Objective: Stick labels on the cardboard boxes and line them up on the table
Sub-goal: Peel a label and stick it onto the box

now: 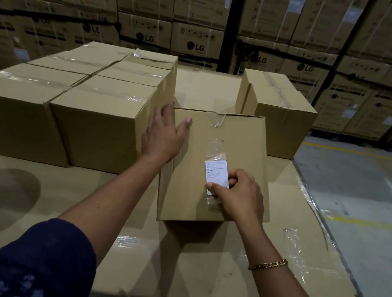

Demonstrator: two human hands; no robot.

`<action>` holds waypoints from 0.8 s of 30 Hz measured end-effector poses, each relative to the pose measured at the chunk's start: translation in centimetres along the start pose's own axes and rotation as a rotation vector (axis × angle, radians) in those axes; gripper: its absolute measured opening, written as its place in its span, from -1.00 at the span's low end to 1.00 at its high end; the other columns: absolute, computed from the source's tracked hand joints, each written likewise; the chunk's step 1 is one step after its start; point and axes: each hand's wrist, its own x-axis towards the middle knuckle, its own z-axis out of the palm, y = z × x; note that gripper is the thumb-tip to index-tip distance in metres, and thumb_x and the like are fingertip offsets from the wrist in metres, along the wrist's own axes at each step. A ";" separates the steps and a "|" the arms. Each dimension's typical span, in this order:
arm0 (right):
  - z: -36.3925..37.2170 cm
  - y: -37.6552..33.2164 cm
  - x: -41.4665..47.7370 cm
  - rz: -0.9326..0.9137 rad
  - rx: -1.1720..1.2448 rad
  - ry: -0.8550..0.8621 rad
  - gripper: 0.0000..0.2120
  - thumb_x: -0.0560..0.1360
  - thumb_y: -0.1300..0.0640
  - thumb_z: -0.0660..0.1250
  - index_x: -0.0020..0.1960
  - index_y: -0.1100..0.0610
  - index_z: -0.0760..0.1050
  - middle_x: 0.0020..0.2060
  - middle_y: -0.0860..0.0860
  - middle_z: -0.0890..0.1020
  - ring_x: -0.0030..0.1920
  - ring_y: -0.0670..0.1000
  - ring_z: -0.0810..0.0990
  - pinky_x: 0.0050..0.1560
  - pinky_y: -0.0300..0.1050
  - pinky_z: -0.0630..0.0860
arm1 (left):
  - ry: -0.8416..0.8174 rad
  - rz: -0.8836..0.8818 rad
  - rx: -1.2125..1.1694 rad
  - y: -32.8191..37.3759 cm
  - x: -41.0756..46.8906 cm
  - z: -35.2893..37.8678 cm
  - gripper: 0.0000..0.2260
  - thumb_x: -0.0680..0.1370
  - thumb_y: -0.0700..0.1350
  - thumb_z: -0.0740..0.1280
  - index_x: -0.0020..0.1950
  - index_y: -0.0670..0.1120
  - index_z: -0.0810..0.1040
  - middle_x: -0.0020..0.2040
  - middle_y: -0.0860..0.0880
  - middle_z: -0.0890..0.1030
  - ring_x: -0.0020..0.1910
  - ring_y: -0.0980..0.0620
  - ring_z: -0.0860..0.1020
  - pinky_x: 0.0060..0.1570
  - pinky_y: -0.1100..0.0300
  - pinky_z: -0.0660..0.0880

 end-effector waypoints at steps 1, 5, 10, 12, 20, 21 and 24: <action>0.0 0.1 0.1 0.000 0.004 -0.006 -0.70 0.37 -0.21 0.50 -0.05 -0.07 0.52 -0.06 -0.13 0.58 0.01 0.00 0.57 -0.05 -0.01 0.54 | 0.004 0.005 -0.006 0.0 -0.1 0.0 -0.44 0.64 0.26 0.13 0.56 0.01 0.22 0.51 -0.12 0.29 0.40 -0.21 0.39 0.22 -0.08 0.40; -0.6 0.3 0.7 0.010 0.051 -0.038 -0.78 0.47 -0.13 0.41 -0.18 0.02 0.55 -0.18 -0.08 0.64 -0.09 0.04 0.62 -0.09 -0.05 0.53 | 0.034 0.016 -0.029 0.0 -0.2 -0.1 -0.49 0.63 0.26 0.16 0.49 0.02 0.29 0.42 -0.08 0.38 0.31 -0.19 0.46 0.14 -0.05 0.43; -1.8 0.4 1.5 0.063 0.177 -0.138 -0.78 0.47 -0.05 0.45 -0.22 0.09 0.61 -0.28 -0.04 0.70 -0.17 0.05 0.65 -0.10 -0.04 0.54 | 0.053 0.018 -0.034 0.2 -0.5 -0.2 -0.49 0.63 0.25 0.17 0.48 0.00 0.31 0.40 -0.11 0.40 0.29 -0.20 0.47 0.03 0.04 0.35; -2.3 0.3 1.5 0.052 0.266 -0.177 -0.81 0.50 0.03 0.47 -0.22 0.11 0.61 -0.30 -0.03 0.69 -0.23 0.01 0.63 -0.15 -0.08 0.50 | 0.057 0.018 -0.034 0.2 -0.6 -0.2 -0.49 0.63 0.25 0.17 0.48 0.00 0.31 0.40 -0.12 0.40 0.29 -0.19 0.46 0.02 0.05 0.33; -6.4 0.5 0.0 -0.051 0.701 -0.077 -0.93 0.58 0.16 0.42 -0.07 0.13 0.65 -0.15 0.00 0.74 -0.13 -0.15 0.70 -0.17 -0.34 0.55 | 0.058 0.014 -0.016 0.1 -0.6 -0.4 -0.48 0.63 0.26 0.17 0.47 -0.03 0.31 0.39 -0.13 0.40 0.30 -0.20 0.46 0.07 -0.02 0.42; -6.7 0.6 -0.1 -0.034 0.705 -0.091 -0.92 0.58 0.18 0.41 -0.07 0.16 0.65 -0.19 -0.02 0.73 -0.20 -0.21 0.67 -0.23 -0.39 0.51 | 0.058 0.021 -0.016 0.2 -0.6 -0.3 -0.47 0.63 0.26 0.17 0.47 -0.04 0.32 0.39 -0.13 0.40 0.29 -0.19 0.46 0.07 -0.02 0.42; -6.7 1.0 -0.6 0.017 0.709 -0.133 -0.92 0.58 0.22 0.39 -0.08 0.20 0.62 -0.29 -0.04 0.65 -0.39 -0.29 0.54 -0.40 -0.45 0.41 | 0.062 0.037 -0.020 0.3 -0.3 -0.3 -0.47 0.63 0.25 0.20 0.46 -0.08 0.35 0.36 -0.13 0.42 0.26 -0.18 0.47 0.04 0.03 0.39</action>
